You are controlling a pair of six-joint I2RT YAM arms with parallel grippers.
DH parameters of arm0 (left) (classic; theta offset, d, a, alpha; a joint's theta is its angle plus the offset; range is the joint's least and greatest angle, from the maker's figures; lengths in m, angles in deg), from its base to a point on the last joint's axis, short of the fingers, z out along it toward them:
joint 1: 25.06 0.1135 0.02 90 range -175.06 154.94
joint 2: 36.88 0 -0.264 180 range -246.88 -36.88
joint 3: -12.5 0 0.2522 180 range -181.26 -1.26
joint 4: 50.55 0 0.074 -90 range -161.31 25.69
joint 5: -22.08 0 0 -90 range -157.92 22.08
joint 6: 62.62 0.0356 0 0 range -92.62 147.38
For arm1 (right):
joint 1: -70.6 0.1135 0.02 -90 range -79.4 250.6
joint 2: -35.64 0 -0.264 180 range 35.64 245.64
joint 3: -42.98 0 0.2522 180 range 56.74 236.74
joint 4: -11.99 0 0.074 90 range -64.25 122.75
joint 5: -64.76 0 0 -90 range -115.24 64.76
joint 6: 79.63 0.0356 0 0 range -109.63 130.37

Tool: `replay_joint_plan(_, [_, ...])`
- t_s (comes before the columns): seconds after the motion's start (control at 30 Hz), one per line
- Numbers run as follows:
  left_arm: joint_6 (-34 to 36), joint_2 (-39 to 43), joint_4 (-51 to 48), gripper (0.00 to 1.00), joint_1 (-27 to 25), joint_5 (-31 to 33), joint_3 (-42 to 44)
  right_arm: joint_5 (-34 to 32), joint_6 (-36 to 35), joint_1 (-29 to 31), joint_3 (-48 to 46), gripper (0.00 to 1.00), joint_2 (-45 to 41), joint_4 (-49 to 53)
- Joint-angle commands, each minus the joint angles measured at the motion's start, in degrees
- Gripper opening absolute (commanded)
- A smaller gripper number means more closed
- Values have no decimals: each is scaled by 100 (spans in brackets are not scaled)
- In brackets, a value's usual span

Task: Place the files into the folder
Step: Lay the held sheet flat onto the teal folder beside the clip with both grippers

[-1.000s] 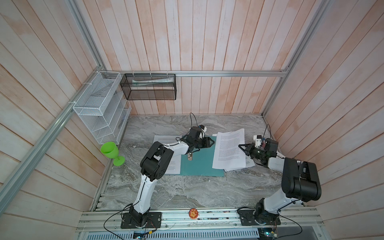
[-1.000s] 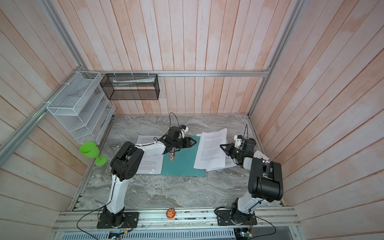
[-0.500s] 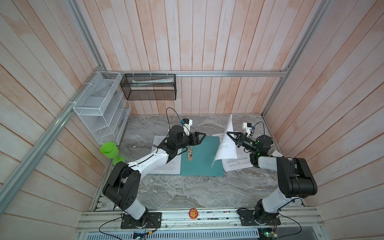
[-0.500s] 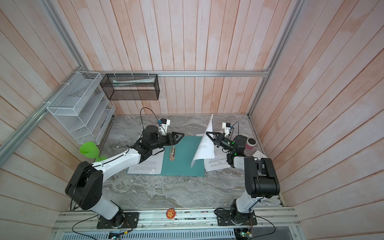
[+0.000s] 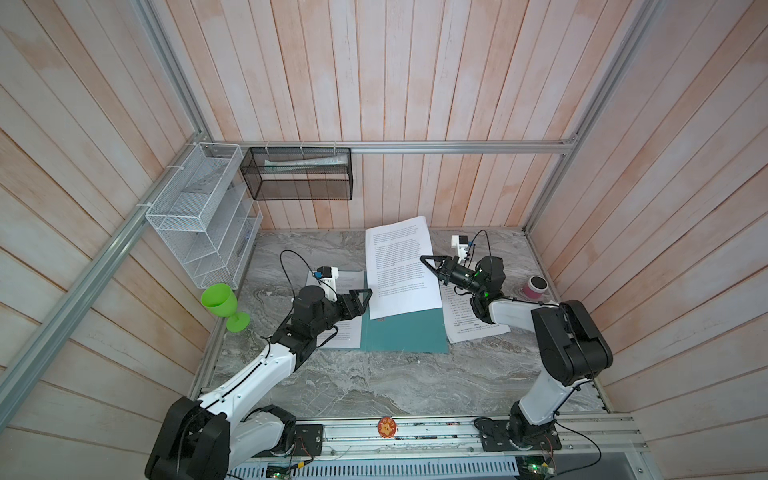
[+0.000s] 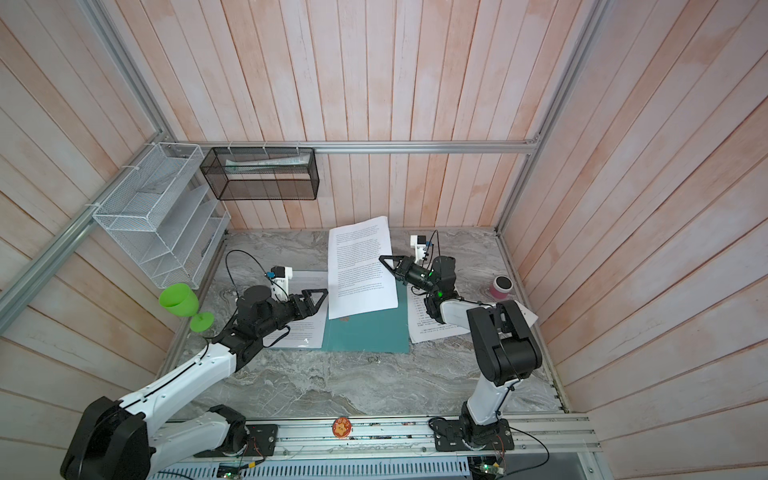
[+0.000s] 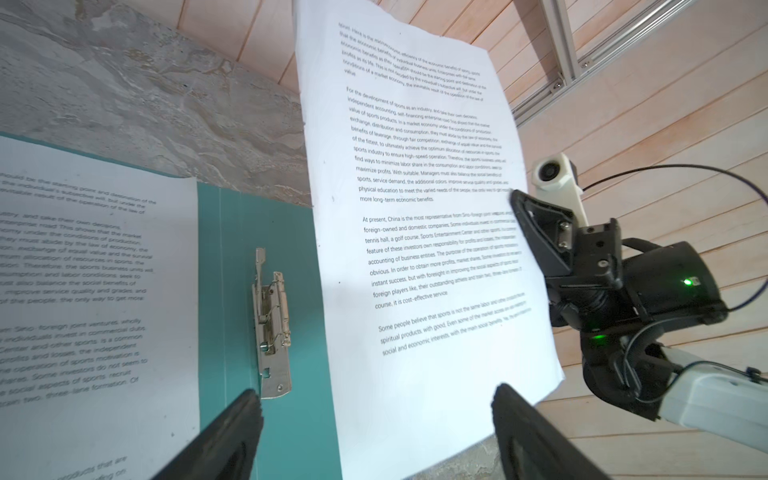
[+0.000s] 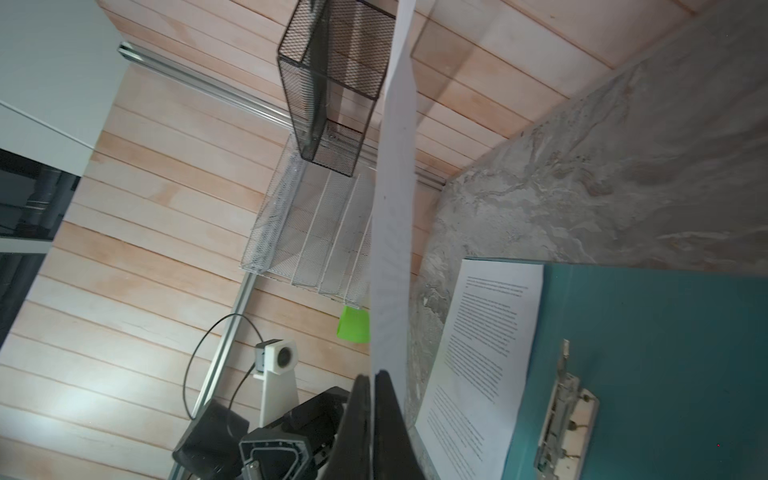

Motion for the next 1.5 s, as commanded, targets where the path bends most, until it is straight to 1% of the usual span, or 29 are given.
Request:
replay_joint_plan(0.0, [151, 92, -181, 89, 72, 81, 107, -201, -465, -18, -146, 0, 495, 423])
replay_joint_plan(0.13, [187, -23, -154, 89, 96, 43, 114, -344, -736, -26, -281, 0, 1078, 657])
replay_joint_plan(0.27, [178, -183, -35, 88, 109, -58, 120, -757, -517, -22, -797, 0, 1322, 366])
replay_joint_plan(0.33, [172, -228, 9, 88, 109, -102, 135, -1006, -400, -21, -1158, 0, 1282, 61])
replay_joint_plan(0.43, [126, -276, 124, 87, 110, -163, 189, -1231, -416, -33, -1441, 0, 1105, 5])
replay_joint_plan(0.57, [108, -361, 168, 87, 105, -211, 208, -1539, -613, -33, -1700, 0, 731, 224])
replay_joint_plan(0.67, [84, -421, 213, 87, 110, -234, 227, -1647, -701, -32, -1809, 0, 552, 337])
replay_joint_plan(0.97, [73, -619, 277, 86, 110, -313, 208, -1719, -912, -72, -1898, 0, 234, 665])
replay_joint_plan(1.07, [81, -652, 288, 86, 110, -314, 212, -1723, -878, -117, -1944, 0, 216, 649])
replay_joint_plan(1.27, [95, -727, 319, 86, 110, -333, 212, -1667, -833, -194, -1980, 0, 258, 617])
replay_joint_plan(1.47, [82, -863, 401, 86, 107, -410, 193, -1434, -817, -188, -1882, 0, 501, 488])
